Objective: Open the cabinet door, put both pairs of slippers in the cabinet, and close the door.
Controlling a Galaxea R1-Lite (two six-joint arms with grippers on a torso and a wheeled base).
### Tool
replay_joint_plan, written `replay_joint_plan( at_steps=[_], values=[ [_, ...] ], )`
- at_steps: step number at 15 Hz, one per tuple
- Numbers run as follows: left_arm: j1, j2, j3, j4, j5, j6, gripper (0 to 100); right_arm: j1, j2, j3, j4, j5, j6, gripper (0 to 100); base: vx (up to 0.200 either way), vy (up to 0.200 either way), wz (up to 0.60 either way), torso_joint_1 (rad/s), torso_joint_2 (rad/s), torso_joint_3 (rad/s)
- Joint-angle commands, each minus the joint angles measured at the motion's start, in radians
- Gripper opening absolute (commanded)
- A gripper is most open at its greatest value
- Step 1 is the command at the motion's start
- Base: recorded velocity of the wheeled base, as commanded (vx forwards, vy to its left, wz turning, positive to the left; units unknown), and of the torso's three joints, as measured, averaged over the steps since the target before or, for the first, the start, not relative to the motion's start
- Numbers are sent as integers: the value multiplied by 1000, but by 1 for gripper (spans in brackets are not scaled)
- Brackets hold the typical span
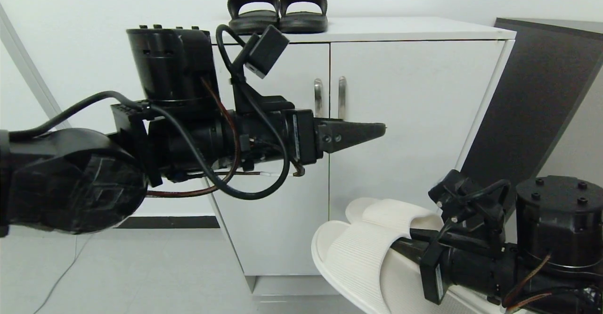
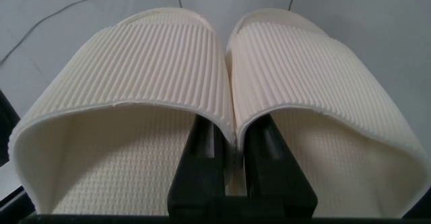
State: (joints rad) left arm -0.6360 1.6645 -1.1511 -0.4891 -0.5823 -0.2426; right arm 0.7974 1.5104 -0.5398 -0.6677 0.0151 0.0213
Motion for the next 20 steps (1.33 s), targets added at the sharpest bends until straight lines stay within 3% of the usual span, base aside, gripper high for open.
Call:
replay_joint_plan(
  at_steps=[1,3,11,15,18,20],
  values=[
    [32,52,-62,-3,-60,-58,100,-4,-9,3,-3,-1,0,0,0,0,0,0,0,0],
    [61,86,-114,-5,-63,-77,100,-6,-10,3,-3,-1,0,0,0,0,0,0,0,0],
    [87,161,-125,-58,90,-69,100,-4,-15,1,-3,-1,-1,0,0,0,0,0,0,0],
    [98,199,-162,-58,116,-67,100,-1,-15,0,-3,-3,-3,0,0,0,0,0,0,0],
    [98,235,-188,-58,119,-38,100,8,-16,7,-3,-3,-29,0,0,0,0,0,0,0],
    [98,241,-196,-58,122,-38,100,8,-16,7,-7,-3,-29,0,0,0,0,0,0,0]
  ],
)
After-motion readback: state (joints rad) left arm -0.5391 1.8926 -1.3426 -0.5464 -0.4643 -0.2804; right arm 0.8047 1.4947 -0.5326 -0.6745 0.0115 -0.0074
